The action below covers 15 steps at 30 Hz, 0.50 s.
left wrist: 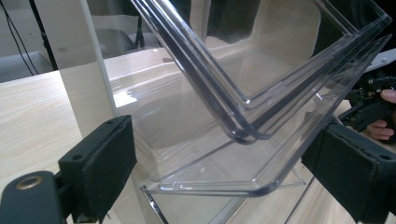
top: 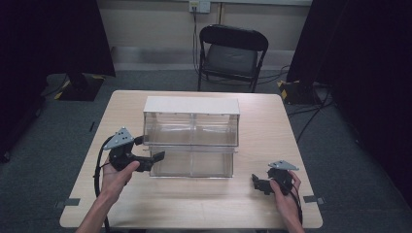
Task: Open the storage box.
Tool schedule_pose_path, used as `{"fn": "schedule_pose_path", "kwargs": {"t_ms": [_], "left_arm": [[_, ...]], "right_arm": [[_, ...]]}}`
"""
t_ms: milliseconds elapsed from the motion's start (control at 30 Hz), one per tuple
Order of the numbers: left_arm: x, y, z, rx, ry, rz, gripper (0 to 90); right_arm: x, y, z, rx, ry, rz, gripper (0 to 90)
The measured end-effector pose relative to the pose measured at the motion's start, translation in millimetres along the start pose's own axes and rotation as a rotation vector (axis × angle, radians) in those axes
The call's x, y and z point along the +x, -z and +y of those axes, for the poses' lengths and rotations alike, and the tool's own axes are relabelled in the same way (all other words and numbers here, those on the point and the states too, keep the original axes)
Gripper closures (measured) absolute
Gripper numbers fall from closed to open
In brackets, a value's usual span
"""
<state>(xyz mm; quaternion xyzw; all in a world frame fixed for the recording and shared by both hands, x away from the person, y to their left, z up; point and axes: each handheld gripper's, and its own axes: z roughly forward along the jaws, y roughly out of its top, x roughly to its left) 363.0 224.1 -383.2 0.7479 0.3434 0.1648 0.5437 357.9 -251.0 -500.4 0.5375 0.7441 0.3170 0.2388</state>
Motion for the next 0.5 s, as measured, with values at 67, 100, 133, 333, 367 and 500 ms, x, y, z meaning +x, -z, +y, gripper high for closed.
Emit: {"fn": "schedule_pose_path", "kwargs": {"t_ms": [67, 100, 133, 333, 367, 500], "left_arm": [[0.0, 0.3, 0.1, 0.005, -0.005, 0.003, 9.9], [0.1, 0.0, -0.1, 0.001, -0.005, 0.001, 9.9], [0.1, 0.0, -0.1, 0.001, -0.005, 0.001, 9.9], [0.5, 0.1, 0.1, 0.003, -0.005, -0.001, 9.9], [0.8, -0.1, 0.0, 0.003, -0.004, -0.003, 9.9], [1.0, 0.0, -0.6, 0.005, -0.008, -0.001, 10.4]], "right_arm": [[0.0, 0.0, 0.0, 0.000, 0.000, 0.001, 8.6], [0.0, -0.1, 0.1, 0.000, 0.001, 0.002, 8.5], [0.0, -0.1, 0.1, 0.000, 0.001, 0.002, 8.5], [0.0, -0.1, 0.1, 0.000, 0.001, 0.001, 8.5], [0.0, -0.1, 0.1, 0.000, 0.001, 0.002, 8.5], [0.0, -0.1, 0.1, 0.001, 0.000, 0.002, 8.5]]}}
